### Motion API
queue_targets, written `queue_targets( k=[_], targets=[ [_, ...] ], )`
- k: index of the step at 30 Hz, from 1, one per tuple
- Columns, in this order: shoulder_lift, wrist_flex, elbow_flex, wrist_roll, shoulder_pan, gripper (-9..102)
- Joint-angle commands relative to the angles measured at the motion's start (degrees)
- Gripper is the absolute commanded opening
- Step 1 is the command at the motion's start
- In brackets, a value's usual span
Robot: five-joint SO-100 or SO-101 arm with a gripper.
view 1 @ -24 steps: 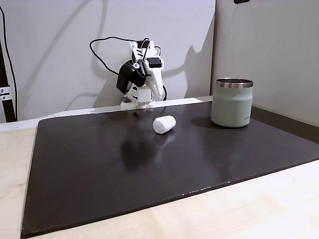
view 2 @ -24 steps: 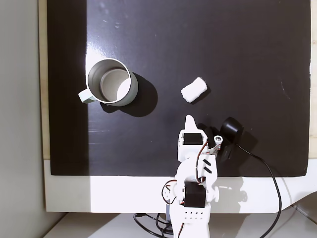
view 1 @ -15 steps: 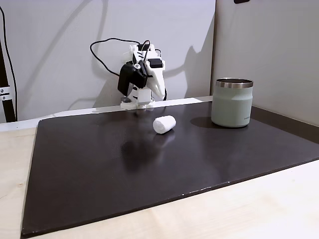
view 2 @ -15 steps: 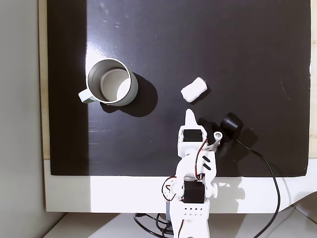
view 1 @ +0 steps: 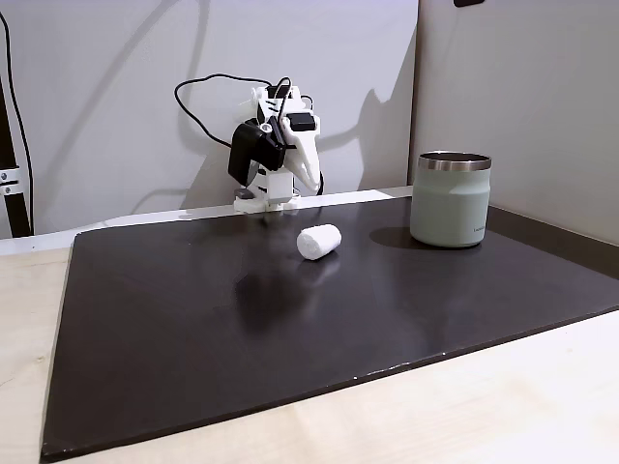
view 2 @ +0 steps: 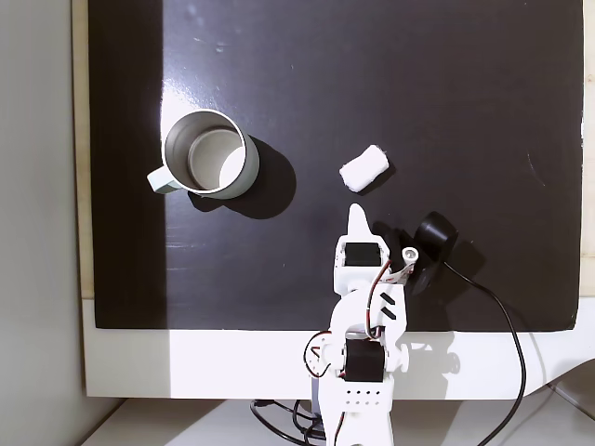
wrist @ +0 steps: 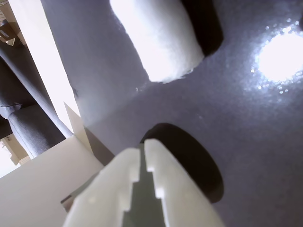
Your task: Grasp a gauze and put it in the cup.
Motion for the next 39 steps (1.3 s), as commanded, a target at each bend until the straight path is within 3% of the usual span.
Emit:
queue_targets(
  k=[1, 9, 20, 32, 39],
  targets=[
    [0.6, -1.6, -0.6, -0.3, 0.1, 0],
    [-2.0, 4.4, -12.6, -5.0, -1.3, 0],
    [-35.5, 14.4, -44.3, -14.7, 2.5, 2],
    [-52.6, 18.8, -53.3, -38.6, 9.9, 15],
    [-65.2, 19.5, -58.6, -44.5, 9.1, 19]
  ],
)
